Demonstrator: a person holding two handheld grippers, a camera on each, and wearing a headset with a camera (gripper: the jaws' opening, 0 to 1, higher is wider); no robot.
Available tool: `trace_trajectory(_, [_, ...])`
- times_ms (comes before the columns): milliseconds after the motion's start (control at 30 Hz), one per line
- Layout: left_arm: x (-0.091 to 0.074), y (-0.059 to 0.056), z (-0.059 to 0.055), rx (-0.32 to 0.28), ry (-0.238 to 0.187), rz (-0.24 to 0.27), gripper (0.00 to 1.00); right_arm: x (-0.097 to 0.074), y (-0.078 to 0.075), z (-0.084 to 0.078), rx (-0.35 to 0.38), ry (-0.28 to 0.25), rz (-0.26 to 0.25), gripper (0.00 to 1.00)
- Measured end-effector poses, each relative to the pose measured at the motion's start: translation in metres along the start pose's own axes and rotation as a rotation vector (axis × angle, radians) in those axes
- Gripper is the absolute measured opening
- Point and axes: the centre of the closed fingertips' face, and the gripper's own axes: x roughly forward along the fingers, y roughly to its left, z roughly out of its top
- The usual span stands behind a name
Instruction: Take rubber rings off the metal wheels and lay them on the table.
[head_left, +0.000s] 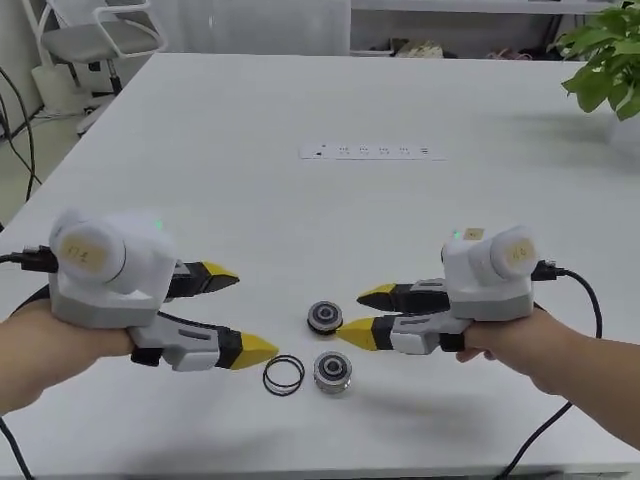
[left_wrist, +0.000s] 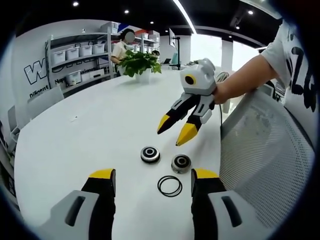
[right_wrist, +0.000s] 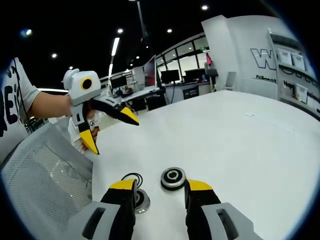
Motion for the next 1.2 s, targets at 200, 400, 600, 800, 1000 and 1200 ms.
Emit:
trace_trajectory(200, [0.004,0.002,-0.001,0.000,0.005,-0.006,0.57,-0.001,-0.003,-0.002,-0.004,0.008,-0.009,0.35])
trace_trajectory(400, [0.009,0.004,-0.003,0.007,0.019,-0.014,0.55,0.000,-0.005,-0.004,-0.011,0.015,-0.014,0.34])
trace_trajectory(600, [0.015,0.006,-0.001,0.010,0.020,-0.017,0.54,0.001,-0.007,-0.006,-0.016,0.022,-0.019,0.34])
trace_trajectory(800, [0.023,0.005,0.000,0.017,0.025,-0.027,0.53,0.001,-0.009,-0.009,-0.023,0.030,-0.024,0.33])
trace_trajectory(1000, [0.030,0.005,-0.001,0.019,0.035,-0.038,0.51,0.001,-0.011,-0.011,-0.025,0.037,-0.028,0.33])
trace_trajectory(1200, [0.038,0.003,-0.001,0.023,0.042,-0.049,0.50,0.000,-0.013,-0.014,-0.023,0.042,-0.032,0.33])
